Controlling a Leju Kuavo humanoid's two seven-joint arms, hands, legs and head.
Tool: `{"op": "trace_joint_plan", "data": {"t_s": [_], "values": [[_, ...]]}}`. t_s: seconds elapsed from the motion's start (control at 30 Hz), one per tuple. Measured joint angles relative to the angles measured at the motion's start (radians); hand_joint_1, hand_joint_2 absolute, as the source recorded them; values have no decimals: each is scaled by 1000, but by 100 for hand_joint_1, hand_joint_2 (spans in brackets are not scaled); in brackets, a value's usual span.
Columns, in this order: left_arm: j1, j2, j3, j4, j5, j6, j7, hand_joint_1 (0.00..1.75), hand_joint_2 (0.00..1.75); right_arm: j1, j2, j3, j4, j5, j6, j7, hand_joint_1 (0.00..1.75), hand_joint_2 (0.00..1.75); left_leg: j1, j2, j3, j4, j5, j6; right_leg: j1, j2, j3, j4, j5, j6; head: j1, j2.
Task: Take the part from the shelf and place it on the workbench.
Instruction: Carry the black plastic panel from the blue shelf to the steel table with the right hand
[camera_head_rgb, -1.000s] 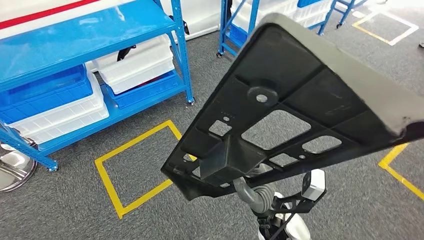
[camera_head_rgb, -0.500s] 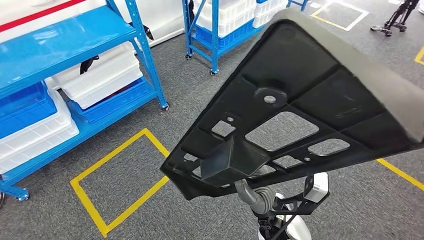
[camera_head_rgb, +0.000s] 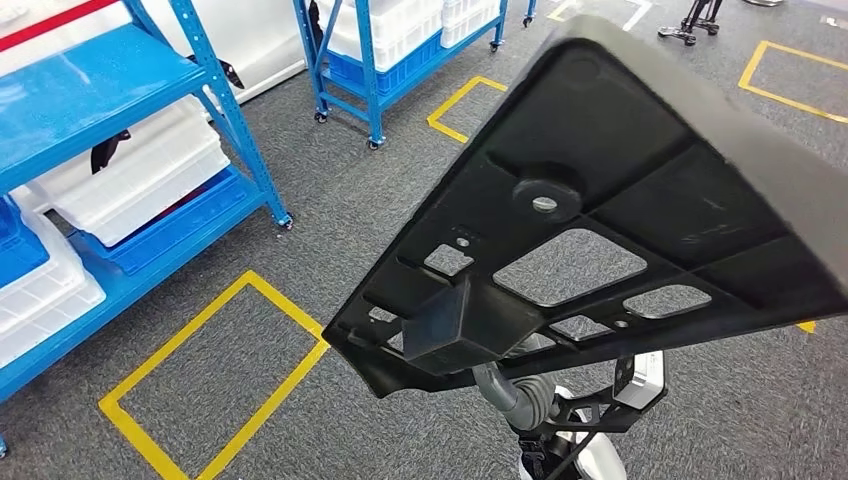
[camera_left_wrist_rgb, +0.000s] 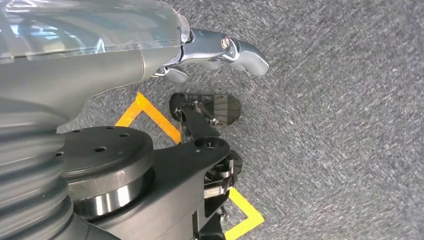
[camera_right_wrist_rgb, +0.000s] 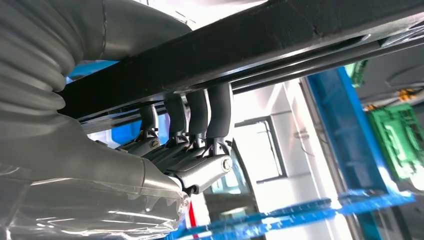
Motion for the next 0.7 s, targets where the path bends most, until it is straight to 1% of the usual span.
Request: {"op": "trace_joint_plan", "data": {"t_s": [0.03,0.1,0.13,0.17,0.2,0.23,0.27,0.3,0.33,0.37,0.4,0.43,0.47,0.5,0.53,0.57,0.6,0.63,0.67,0.7], "values": [[0,0,-1,0,0,0,1,0,175,0,3,-1,-1,0,0,1,175,175,-2,7,0,2,-3,-6,3,-2,5,-13,-2,-6,-1,0],[-2,0,-4,0,0,2,2,0,175,0,6,-4,-2,2,0,3,175,175,-2,23,3,3,-7,-16,6,20,1,-14,1,-18,-1,0],[-4,0,-6,0,0,2,3,0,175,0,8,-6,-2,4,0,3,175,175,1,17,2,9,-14,-22,6,31,1,-16,3,-24,-1,0],[-6,0,-6,0,0,2,3,0,175,-1,11,-7,-2,5,0,4,175,175,3,0,-5,28,-31,-27,4,40,0,-18,5,-30,-1,0],[-7,0,-7,0,0,2,4,0,175,-2,14,-8,-2,5,0,4,175,175,5,-23,-20,65,-56,-29,3,49,1,-20,7,-35,-2,0],[-7,0,-8,0,0,2,4,0,175,-4,18,-8,-2,6,1,4,175,175,7,-49,-44,122,-88,-31,3,58,0,-20,8,-39,-2,0],[-5,0,-8,0,0,2,4,0,175,-5,20,-9,-2,6,1,4,175,175,7,-65,-76,191,-121,-31,5,69,-2,-20,9,-43,-2,0],[-3,0,-10,0,1,2,4,0,175,-5,21,-9,-1,6,1,4,175,175,6,-72,-106,251,-141,-31,7,81,-3,-20,10,-45,-2,0],[-1,0,-11,0,1,2,4,0,175,-5,22,-10,-1,6,1,4,175,175,6,-77,-125,287,-146,-30,9,93,-4,-19,10,-46,-2,0],[0,0,-13,0,1,3,5,0,175,-4,22,-10,0,6,1,4,175,175,6,-80,-126,282,-129,-28,10,107,-4,-18,11,-47,-2,0],[0,0,-14,0,1,3,5,0,175,-5,22,-11,0,6,1,4,175,175,6,-85,-106,235,-94,-24,11,121,-3,-17,11,-47,-2,0],[-1,1,-14,0,1,3,5,0,175,-5,23,-12,1,6,1,4,175,175,6,-101,-75,165,-55,-19,11,133,-2,-16,11,-46,-2,0],[-1,2,-15,0,2,3,4,0,175,-5,24,-13,1,7,1,4,175,175,6,-124,-46,97,-26,-14,12,144,-3,-14,12,-44,-1,0],[-2,3,-15,1,2,3,4,0,175,-6,26,-13,1,8,1,4,175,175,6,-143,-24,47,-10,-11,11,154,-5,-13,13,-40,-1,0],[-2,4,-15,1,2,3,4,0,175,-6,27,-14,1,8,1,3,175,175,4,-157,-13,21,-6,-8,8,163,-9,-13,16,-34,-1,0],[-3,5,-16,1,2,3,4,0,175,-7,29,-15,1,9,1,3,175,175,2,-158,-11,14,-8,-5,6,172,-12,-15,20,-27,-1,0],[-4,5,-16,2,2,3,3,0,175,-6,29,-15,1,10,1,3,175,175,0,-150,-9,10,-6,-1,3,182,-15,-18,24,-19,-1,0],[-5,5,-16,2,2,3,3,0,175,-6,30,-15,0,10,1,3,175,175,2,-140,-6,4,-1,4,3,186,-16,-21,26,-13,-1,0],[-7,5,-17,2,2,3,2,0,175,-5,30,-16,0,10,2,2,175,175,4,-129,-3,-5,5,10,4,171,-20,-14,21,-9,0,0],[-8,5,-17,2,1,4,2,0,175,-6,30,-16,0,10,2,2,175,175,6,-116,1,-14,11,16,6,146,-31,10,4,-6,1,0]]}}
